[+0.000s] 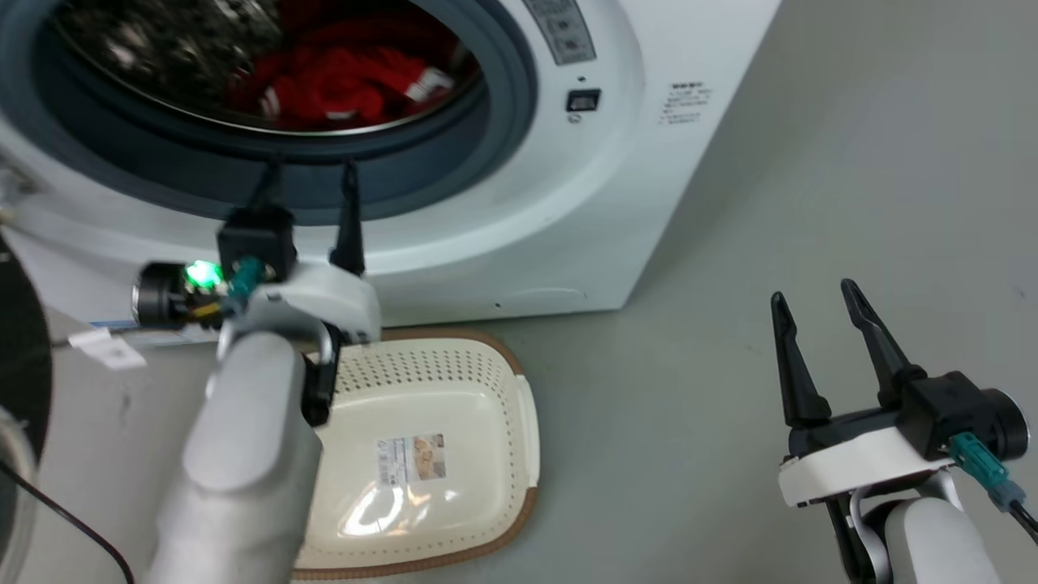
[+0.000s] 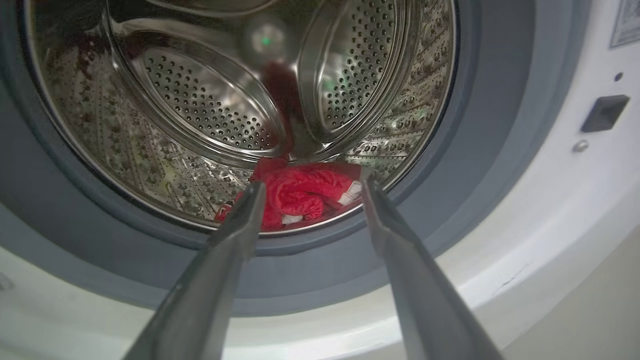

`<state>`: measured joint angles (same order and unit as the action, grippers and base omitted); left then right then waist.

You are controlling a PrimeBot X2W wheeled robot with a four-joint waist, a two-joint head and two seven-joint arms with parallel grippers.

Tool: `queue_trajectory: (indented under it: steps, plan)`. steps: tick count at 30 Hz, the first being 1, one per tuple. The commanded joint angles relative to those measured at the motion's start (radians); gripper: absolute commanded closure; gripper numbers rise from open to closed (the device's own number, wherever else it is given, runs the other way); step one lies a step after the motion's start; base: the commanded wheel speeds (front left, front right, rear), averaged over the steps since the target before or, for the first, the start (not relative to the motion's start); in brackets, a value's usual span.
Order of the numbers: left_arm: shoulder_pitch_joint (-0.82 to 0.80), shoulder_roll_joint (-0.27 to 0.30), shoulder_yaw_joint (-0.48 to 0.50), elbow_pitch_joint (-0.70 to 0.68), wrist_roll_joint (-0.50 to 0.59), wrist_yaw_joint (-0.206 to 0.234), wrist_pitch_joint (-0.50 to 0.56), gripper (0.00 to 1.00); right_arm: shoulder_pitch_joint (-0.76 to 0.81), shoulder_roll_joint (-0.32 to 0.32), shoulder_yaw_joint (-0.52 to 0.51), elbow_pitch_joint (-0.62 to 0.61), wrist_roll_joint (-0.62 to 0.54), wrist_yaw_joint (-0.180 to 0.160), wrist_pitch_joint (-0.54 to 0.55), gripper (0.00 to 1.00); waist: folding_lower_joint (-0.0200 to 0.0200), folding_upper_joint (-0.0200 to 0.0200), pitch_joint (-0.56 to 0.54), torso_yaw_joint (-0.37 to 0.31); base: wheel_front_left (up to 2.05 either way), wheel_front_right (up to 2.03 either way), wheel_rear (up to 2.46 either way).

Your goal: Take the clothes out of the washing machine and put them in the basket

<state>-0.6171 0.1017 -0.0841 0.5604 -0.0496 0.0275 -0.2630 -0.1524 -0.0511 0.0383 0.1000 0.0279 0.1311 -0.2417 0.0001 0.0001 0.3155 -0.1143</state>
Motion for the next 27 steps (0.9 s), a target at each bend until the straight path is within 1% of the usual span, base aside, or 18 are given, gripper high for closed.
queue_trajectory:
  steps: [1,8,13,17,22,27]
  plan:
    - [-0.024,0.009,0.003,0.011,0.004,0.002,-0.003,0.00,-0.019,0.002,0.002,0.002,0.009,-0.001,-0.007,0.00,-0.0001,-0.0001,0.044,-0.039,0.00,0.00,0.00]
    - [-0.234,0.096,0.024,0.201,0.007,-0.010,0.012,0.00,-0.068,0.002,0.039,0.034,0.041,0.000,-0.021,0.00,-0.0001,-0.0001,0.127,-0.100,0.00,0.00,0.00]
    - [-0.382,0.150,0.030,0.313,0.008,-0.018,0.066,0.00,-0.103,0.002,0.072,0.055,0.072,-0.001,-0.024,0.00,-0.0001,-0.0001,0.181,-0.141,0.00,0.00,0.00]
    - [-0.484,0.205,0.021,0.402,0.015,-0.038,0.152,0.00,-0.126,0.002,0.102,0.058,0.096,-0.001,-0.024,0.00,-0.0001,-0.0001,0.222,-0.176,0.00,0.00,0.00]
    - [-0.593,0.257,0.013,0.488,0.021,-0.055,0.261,0.00,-0.144,0.002,0.137,0.067,0.122,-0.001,-0.024,0.00,-0.0001,-0.0001,0.269,-0.219,0.00,0.00,0.00]
    - [-0.696,0.294,0.002,0.544,0.022,-0.071,0.403,0.00,-0.154,0.002,0.159,0.069,0.152,-0.001,-0.024,0.00,-0.0001,-0.0001,0.310,-0.251,0.00,0.00,0.00]
